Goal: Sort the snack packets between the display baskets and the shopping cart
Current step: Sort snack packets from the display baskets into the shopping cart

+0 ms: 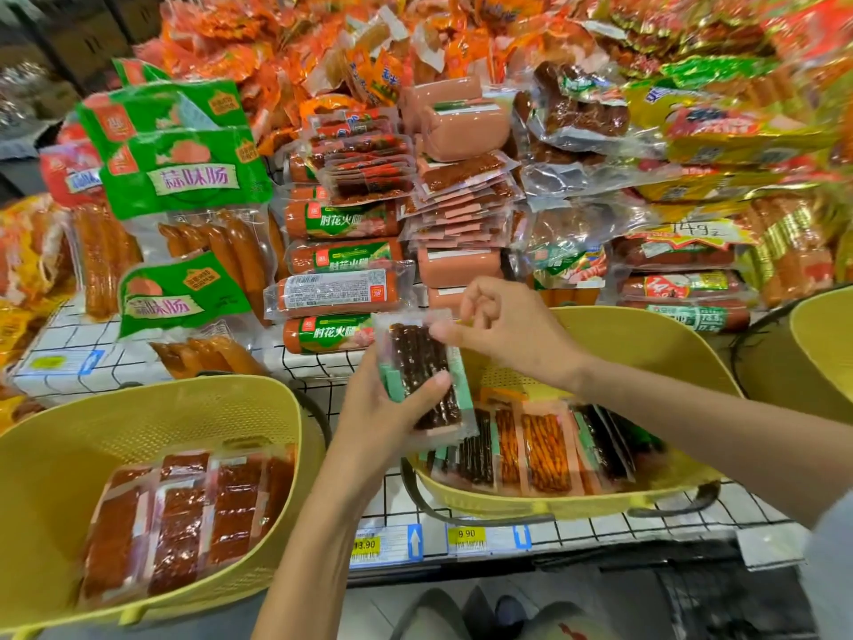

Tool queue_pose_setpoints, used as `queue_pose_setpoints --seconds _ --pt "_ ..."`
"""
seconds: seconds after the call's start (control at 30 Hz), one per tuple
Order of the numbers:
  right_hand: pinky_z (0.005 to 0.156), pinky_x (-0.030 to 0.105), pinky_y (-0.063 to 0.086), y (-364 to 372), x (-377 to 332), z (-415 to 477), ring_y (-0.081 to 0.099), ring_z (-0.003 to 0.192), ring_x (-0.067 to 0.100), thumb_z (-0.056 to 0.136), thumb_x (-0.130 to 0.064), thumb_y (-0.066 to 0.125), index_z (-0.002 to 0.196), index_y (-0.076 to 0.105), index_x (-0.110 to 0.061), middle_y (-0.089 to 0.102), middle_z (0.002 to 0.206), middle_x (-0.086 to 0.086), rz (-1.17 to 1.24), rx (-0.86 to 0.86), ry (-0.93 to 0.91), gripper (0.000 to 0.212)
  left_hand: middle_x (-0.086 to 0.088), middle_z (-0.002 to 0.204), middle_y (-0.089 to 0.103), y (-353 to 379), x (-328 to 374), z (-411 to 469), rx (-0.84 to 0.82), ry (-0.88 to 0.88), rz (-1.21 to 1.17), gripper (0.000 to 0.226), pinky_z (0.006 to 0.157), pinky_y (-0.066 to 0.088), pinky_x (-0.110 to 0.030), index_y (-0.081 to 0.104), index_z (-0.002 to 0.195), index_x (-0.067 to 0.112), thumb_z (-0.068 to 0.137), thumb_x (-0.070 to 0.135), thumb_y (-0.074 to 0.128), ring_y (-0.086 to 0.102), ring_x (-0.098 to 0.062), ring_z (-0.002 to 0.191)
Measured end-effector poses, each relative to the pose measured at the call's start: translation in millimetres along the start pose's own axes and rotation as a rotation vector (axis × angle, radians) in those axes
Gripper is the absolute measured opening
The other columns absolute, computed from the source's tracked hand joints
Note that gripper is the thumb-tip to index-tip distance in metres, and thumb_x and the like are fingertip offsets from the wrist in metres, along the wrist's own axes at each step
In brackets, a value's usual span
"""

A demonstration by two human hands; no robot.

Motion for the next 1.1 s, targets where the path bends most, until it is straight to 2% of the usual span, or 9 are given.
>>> queue_pose_setpoints --seconds 0.07,0.2,0.27,0.4,0.6,0.77,0.9,1.0,1.1 --pt "0.054 0.018 0.048 5 24 -3 0.054 0.049 0.003 0.085 -0.056 0.056 0.083 0.059 -0.016 0.062 0.060 -0.007 -0.147 -0.091 0.111 0.040 0.002 0.097 0.074 -9 -2 0 0.057 -0.008 -0.062 0.035 0.058 0.058 -0.030 0.056 0.115 0.019 0.083 0.008 0.068 0.073 -0.016 0.086" --pt "0.073 0.028 0.050 40 82 -29 0.057 0.087 0.018 0.080 -0.070 0.051 0.098 0.056 -0.015 0.058 0.099 0.005 -0.701 -0.714 0.275 0.057 0.002 0.100 0.074 -25 -2 -2 0.136 0.002 -0.076 0.037 0.059 0.058 -0.025 0.058 0.114 0.019 0.080 0.013 0.070 0.072 -0.014 0.087" --pt "0.099 0.041 0.039 51 94 -34 0.041 0.117 0.027 0.070 -0.080 0.053 0.119 0.051 -0.009 0.044 0.126 0.010 -0.915 -0.716 0.238 0.086 0.001 0.101 0.074 -26 -4 -3 0.161 -0.006 -0.056 0.040 0.061 0.058 -0.025 0.058 0.115 0.018 0.077 0.017 0.072 0.072 -0.015 0.088" --pt "0.105 0.044 0.030 51 92 -32 0.035 0.128 0.030 0.062 -0.071 0.069 0.135 0.037 -0.006 0.041 0.137 0.011 -0.949 -0.470 0.218 0.103 0.003 0.095 0.075 -24 -7 -3 0.159 -0.026 -0.084 0.030 0.057 0.057 -0.024 0.059 0.110 0.019 0.083 0.009 0.069 0.073 -0.014 0.084" --pt "0.084 0.027 0.053 1 63 -16 0.064 0.094 0.012 0.083 -0.014 0.068 0.096 0.058 -0.022 0.063 0.094 -0.007 -0.210 -0.324 0.273 0.018 -0.001 0.104 0.073 -27 -8 -1 0.188 -0.021 -0.048 0.032 0.067 0.060 -0.034 0.058 0.115 0.018 0.085 0.013 0.067 0.072 -0.015 0.092" --pt "0.073 0.016 0.054 -29 7 -8 0.069 0.076 0.011 0.062 -0.030 0.080 0.079 0.068 -0.025 0.072 0.079 0.001 0.163 -0.364 0.149 0.022 -0.001 0.114 0.068 -18 -4 3 0.091 -0.033 -0.068 0.034 0.060 0.058 -0.028 0.054 0.121 0.023 0.089 0.017 0.063 0.071 -0.012 0.093" --pt "0.058 0.015 0.052 -9 -18 3 0.058 0.051 0.006 0.064 -0.028 0.082 0.072 0.063 -0.010 0.062 0.055 -0.004 0.191 -0.305 0.074 0.027 0.000 0.121 0.067 -3 -5 5 -0.081 -0.114 -0.019 0.060 0.084 0.057 -0.044 0.049 0.133 0.022 0.080 0.048 0.063 0.064 -0.017 0.111" --pt "0.047 0.010 0.042 6 -13 5 0.052 0.038 0.006 0.073 -0.051 0.072 0.059 0.057 -0.015 0.059 0.046 -0.002 0.084 -0.179 0.000 0.042 -0.004 0.101 0.074 -8 -5 6 -0.002 -0.074 0.029 0.059 0.078 0.059 -0.042 0.057 0.119 0.012 0.066 0.030 0.076 0.071 -0.021 0.094" --pt "0.047 0.012 0.042 18 22 -2 0.055 0.045 0.010 0.083 -0.060 0.053 0.067 0.058 -0.014 0.060 0.053 -0.002 -0.046 -0.305 0.140 0.049 -0.011 0.105 0.072 -24 -6 4 0.106 -0.081 -0.016 0.060 0.080 0.057 -0.047 0.057 0.119 0.008 0.064 0.020 0.078 0.071 -0.027 0.096"
Point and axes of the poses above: each hand's wrist, its own z-axis towards the middle knuckle, its own y-axis out of the palm, x = y × z, the point moved 4 cm from there along z, towards the middle knuckle
